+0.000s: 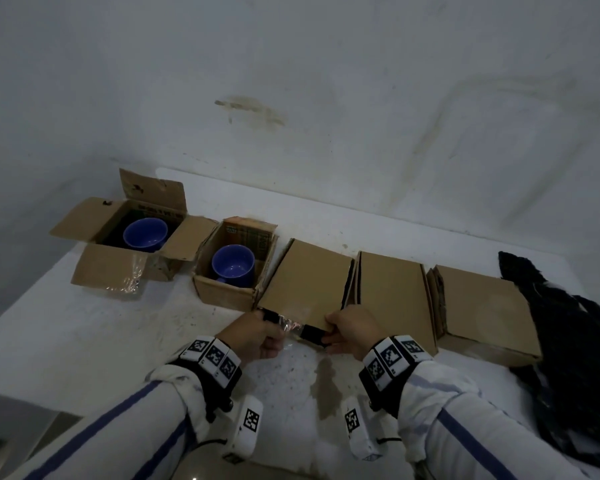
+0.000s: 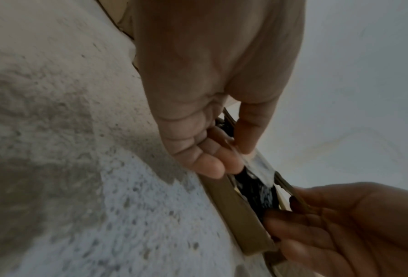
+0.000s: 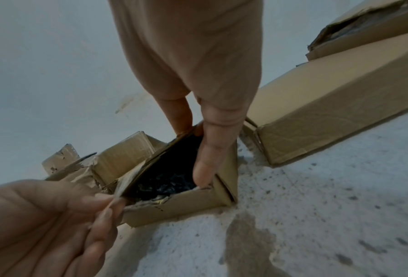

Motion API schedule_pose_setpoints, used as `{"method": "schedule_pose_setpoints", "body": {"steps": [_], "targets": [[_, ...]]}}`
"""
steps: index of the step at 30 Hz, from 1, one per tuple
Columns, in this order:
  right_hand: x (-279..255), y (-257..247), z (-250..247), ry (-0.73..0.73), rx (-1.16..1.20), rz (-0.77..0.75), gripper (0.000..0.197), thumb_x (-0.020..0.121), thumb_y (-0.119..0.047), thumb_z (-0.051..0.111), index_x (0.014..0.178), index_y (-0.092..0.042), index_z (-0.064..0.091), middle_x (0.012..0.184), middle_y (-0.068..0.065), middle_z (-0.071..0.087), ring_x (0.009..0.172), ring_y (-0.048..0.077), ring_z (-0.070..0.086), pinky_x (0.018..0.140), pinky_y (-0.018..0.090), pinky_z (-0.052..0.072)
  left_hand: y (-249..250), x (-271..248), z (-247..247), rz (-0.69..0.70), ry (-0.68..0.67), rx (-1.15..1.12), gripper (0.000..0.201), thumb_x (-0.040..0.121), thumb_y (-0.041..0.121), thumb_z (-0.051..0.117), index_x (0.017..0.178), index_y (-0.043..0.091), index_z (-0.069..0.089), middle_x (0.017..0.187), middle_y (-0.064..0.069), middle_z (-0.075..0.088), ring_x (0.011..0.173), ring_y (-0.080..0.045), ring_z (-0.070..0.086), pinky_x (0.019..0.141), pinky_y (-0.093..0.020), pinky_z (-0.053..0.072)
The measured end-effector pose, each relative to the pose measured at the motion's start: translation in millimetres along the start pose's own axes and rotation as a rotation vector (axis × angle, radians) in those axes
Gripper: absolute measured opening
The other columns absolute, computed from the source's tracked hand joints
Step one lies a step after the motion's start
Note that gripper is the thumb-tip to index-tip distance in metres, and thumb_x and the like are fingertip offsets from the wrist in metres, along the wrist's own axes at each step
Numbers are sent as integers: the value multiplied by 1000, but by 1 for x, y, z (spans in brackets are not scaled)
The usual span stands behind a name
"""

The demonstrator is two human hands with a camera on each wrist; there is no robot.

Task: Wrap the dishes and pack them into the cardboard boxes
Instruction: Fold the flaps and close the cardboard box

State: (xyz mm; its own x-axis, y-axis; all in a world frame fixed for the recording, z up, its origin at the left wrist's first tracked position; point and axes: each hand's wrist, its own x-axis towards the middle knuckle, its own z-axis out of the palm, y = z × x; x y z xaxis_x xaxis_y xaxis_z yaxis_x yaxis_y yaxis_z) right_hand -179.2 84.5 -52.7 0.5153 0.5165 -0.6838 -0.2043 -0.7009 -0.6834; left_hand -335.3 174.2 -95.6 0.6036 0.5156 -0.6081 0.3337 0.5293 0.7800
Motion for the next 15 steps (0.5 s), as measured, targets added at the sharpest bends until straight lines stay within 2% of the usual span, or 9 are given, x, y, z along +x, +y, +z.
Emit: {"method": "schedule_pose_setpoints", "body": {"steps": [3, 4, 6, 8, 10, 13, 15], "targets": [[-1, -1, 3, -53, -52, 12, 23, 96, -4, 43, 74, -5, 48, 78, 13, 57, 78, 28, 64, 75, 50, 56, 1, 3, -5, -12, -10, 9, 16, 89, -6, 50, 100, 6, 52, 62, -3, 56, 50, -11, 54, 53, -26, 46], [-1, 0, 4, -59, -70, 14, 26, 96, -4, 43, 71, -7, 47, 78, 12, 58, 78, 27, 64, 78, 50, 56, -1, 3, -6, 6, 2, -5, 19, 89, -6, 51, 103, 6, 53, 63, -3, 57, 49, -11, 55, 53, -25, 46], [1, 3, 7, -41, -68, 7, 29, 95, -7, 46, 66, -8, 45, 79, 13, 59, 77, 25, 64, 71, 43, 56, -7, 4, -7, 61, 62, -35, 24, 88, -5, 54, 109, 8, 53, 69, -5, 60, 54, -12, 57, 55, -26, 47], [3, 6, 8, -19, -39, 8, 27, 93, -8, 49, 66, -8, 46, 80, 12, 60, 79, 25, 65, 62, 36, 54, -15, 4, -7, 110, 162, -37, 28, 86, -4, 60, 111, 7, 51, 83, -12, 63, 65, -18, 60, 59, -28, 50], [4, 10, 9, -13, -29, -9, 23, 92, -7, 50, 69, -10, 48, 78, 10, 59, 75, 24, 63, 65, 35, 55, -23, 6, -7, 118, 213, -40, 26, 84, -3, 63, 106, 3, 50, 89, -16, 63, 68, -20, 60, 58, -28, 51], [4, 15, 10, 12, -40, -46, 18, 90, -7, 53, 73, -13, 52, 74, 7, 58, 64, 20, 59, 71, 35, 55, -30, 9, -5, 74, 209, -68, 21, 84, -5, 62, 93, 7, 47, 82, -15, 61, 65, -20, 60, 57, -30, 49], [4, 16, 11, 32, -60, -65, 18, 90, -6, 54, 73, -13, 52, 73, 7, 59, 63, 20, 60, 72, 35, 56, -31, 12, -5, 39, 204, -72, 21, 84, -5, 62, 93, 6, 47, 78, -14, 61, 62, -19, 60, 56, -29, 49]]}}
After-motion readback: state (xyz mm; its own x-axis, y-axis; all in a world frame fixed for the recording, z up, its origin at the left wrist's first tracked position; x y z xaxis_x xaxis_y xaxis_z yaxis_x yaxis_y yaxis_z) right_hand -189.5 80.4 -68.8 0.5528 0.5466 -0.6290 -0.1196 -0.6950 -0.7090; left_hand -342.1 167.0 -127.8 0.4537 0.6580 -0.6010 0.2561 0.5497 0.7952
